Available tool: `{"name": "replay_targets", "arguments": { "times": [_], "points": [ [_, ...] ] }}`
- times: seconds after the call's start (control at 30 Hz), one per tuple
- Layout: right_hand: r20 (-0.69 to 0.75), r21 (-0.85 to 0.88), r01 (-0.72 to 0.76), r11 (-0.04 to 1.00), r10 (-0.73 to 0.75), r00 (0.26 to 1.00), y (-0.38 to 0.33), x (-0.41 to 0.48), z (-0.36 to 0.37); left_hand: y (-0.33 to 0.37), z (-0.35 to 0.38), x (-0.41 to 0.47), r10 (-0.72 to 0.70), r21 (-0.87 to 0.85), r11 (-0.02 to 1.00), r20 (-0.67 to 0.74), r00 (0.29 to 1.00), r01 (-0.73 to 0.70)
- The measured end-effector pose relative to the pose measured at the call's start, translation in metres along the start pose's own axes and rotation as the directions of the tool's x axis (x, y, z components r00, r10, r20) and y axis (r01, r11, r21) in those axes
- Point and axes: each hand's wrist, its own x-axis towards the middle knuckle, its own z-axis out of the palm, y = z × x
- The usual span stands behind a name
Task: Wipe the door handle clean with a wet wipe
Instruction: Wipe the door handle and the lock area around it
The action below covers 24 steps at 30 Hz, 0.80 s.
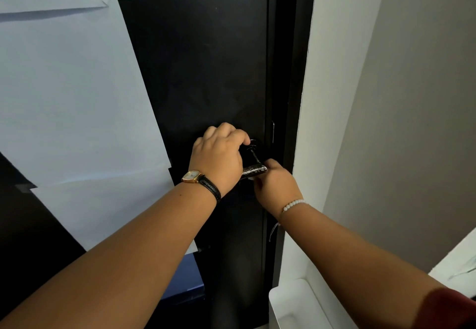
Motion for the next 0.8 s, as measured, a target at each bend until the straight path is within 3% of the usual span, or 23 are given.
{"name": "replay_targets", "arguments": {
  "times": [0.13, 0.33, 0.57, 0.73, 0.8],
  "points": [
    [0.078, -0.024, -0.081, 0.996, 0.083, 0.993, 0.0, 0.009, -0.008, 0.0, 0.0, 0.001, 0.008, 0.006, 1.0, 0.006, 1.0, -0.009],
    [-0.029, 0.055, 0.027, 0.998, -0.025, 0.999, -0.007, -0.002, -0.008, 0.0, 0.0, 0.001, 0.018, 0.004, 1.0, 0.005, 1.0, -0.018],
    [0.055, 0.014, -0.124, 0.992, 0.123, 0.991, -0.007, 0.014, -0.025, -0.001, 0.0, 0.0, 0.01, -0.031, 0.999, -0.003, 1.0, -0.01],
    [-0.204, 0.204, -0.11, 0.973, 0.152, 0.967, -0.01, 0.006, -0.024, 0.0, 0.0, -0.001, 0.011, -0.069, 0.997, -0.056, 0.998, -0.015],
    [-0.235, 0.24, -0.095, 0.966, 0.153, 0.96, -0.01, 0.007, -0.024, 0.001, 0.0, -0.001, 0.012, -0.085, 0.996, -0.072, 0.997, -0.019]
  ]
}}
